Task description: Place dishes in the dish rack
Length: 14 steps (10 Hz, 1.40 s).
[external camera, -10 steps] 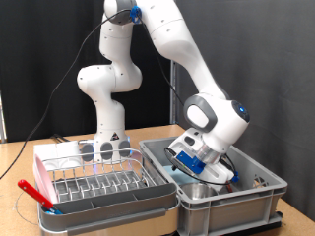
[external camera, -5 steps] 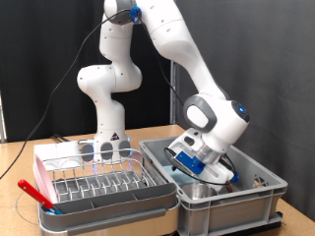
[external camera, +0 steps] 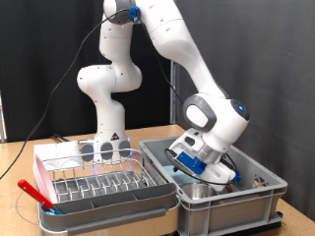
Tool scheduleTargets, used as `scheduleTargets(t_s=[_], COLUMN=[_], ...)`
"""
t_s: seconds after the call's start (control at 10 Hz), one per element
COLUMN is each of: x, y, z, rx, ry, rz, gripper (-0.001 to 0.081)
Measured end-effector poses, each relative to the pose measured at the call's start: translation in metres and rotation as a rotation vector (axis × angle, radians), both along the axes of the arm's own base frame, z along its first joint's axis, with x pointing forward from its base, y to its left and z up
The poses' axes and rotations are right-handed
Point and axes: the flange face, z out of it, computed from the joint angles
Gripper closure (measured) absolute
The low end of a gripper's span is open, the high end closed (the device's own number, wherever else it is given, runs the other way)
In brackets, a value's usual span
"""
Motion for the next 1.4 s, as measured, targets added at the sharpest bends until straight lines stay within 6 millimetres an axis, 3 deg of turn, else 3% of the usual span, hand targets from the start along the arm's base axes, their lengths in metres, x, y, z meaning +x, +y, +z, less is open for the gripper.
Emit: scheduleTargets(t_s=[0.8, 1.4], x=[-0.007, -0.005], y=[-0.007, -0.020], z=[-0.006, 0.046], rx=[-0.016, 0.009], ry=[0.037, 0.159], rz=[0.025, 0.076], gripper=[-0.0003, -0.0003])
